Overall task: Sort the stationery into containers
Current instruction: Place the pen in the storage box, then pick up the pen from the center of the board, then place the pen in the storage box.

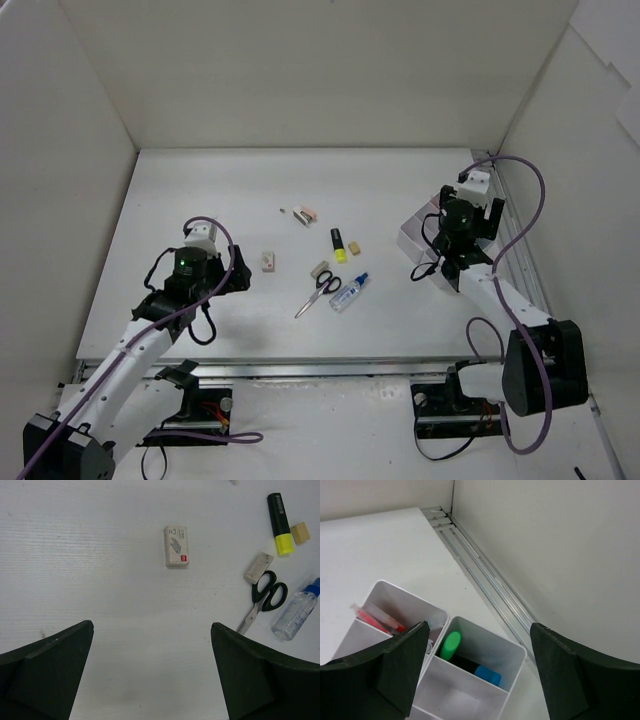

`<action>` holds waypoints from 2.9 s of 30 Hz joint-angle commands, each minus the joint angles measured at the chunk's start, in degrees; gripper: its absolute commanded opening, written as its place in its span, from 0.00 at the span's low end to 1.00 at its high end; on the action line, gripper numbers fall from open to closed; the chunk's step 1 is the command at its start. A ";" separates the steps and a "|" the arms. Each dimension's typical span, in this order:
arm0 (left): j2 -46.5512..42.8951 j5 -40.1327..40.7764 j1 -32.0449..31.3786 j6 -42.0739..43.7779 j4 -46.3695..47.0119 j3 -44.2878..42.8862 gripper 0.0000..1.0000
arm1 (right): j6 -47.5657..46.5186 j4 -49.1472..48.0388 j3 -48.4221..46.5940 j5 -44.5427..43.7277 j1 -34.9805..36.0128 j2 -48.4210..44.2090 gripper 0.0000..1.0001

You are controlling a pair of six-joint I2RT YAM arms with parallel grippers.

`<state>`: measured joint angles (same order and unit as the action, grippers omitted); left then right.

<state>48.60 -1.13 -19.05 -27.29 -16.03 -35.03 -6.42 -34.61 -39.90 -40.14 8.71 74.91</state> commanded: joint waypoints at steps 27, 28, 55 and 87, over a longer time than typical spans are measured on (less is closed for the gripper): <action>-8.69 -0.98 0.33 -1.63 -3.74 -2.07 1.00 | 21.89 38.57 -34.36 34.77 23.46 26.76 0.93; -8.96 -1.07 0.33 -1.54 -3.92 -1.80 1.00 | 22.14 38.57 -34.80 34.34 23.81 28.60 0.93; -10.72 0.86 0.33 -1.36 -5.50 -0.92 1.00 | 18.28 40.50 -40.43 32.49 27.15 42.16 0.33; -3.17 5.87 0.33 -3.56 -8.49 -7.60 0.99 | -79.09 69.27 -43.42 15.35 11.96 11.93 0.00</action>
<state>43.44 3.09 -19.05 -29.82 -25.47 -38.02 -76.55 23.35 -83.09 -19.16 23.22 91.15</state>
